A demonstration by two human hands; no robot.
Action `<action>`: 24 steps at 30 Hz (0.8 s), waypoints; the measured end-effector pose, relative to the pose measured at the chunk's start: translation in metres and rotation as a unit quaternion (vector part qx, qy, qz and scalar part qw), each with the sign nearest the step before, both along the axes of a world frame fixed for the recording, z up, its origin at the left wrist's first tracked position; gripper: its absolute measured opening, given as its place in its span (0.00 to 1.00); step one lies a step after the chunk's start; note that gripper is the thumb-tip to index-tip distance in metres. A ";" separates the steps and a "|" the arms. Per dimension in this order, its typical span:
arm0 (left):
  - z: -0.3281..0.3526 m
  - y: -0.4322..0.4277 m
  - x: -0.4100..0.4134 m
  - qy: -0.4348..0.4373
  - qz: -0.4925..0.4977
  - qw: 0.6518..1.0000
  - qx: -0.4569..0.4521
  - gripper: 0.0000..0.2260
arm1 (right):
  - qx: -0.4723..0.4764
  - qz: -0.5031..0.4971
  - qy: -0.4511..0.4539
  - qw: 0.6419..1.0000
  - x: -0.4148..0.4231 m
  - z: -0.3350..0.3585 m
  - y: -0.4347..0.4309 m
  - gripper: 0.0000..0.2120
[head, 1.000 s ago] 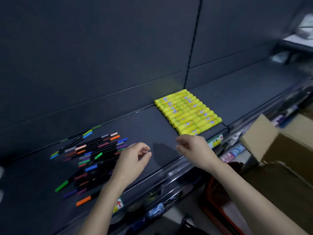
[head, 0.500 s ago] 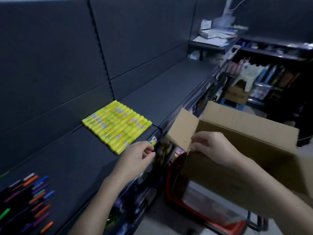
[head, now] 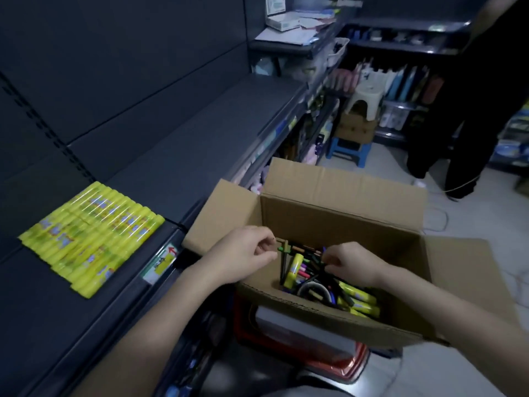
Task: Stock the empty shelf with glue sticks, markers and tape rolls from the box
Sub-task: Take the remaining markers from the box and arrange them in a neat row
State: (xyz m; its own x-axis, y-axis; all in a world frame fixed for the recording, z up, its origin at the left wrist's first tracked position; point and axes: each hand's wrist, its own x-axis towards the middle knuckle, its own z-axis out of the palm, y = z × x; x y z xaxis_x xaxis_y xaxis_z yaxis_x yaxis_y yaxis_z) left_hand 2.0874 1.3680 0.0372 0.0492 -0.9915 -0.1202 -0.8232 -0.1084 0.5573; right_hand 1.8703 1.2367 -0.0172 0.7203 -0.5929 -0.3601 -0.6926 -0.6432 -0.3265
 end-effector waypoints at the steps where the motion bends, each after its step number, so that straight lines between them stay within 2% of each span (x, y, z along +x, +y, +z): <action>1: -0.001 -0.011 -0.005 -0.011 -0.021 0.999 0.025 0.10 | 0.011 -0.011 0.003 1.000 -0.008 -0.010 -0.002 0.09; 6: -0.010 -0.057 -0.035 -0.048 -0.119 0.979 0.156 0.19 | 0.039 -0.167 -0.059 0.983 -0.032 -0.051 -0.001 0.10; 10: -0.043 -0.082 -0.051 -0.073 -0.193 0.950 0.235 0.20 | 0.069 -0.234 -0.051 0.968 -0.044 -0.078 0.009 0.11; 14: -0.092 -0.103 -0.058 -0.076 -0.210 0.933 0.283 0.24 | 0.110 -0.296 -0.033 0.948 -0.058 -0.097 0.011 0.17; 20: -0.156 -0.120 -0.075 -0.083 -0.252 0.909 0.320 0.28 | 0.135 -0.381 -0.056 0.913 -0.071 -0.107 -0.003 0.17; 24: -0.182 -0.123 -0.096 -0.119 -0.330 0.879 0.323 0.32 | 0.156 -0.434 -0.065 0.885 -0.077 -0.117 -0.005 0.17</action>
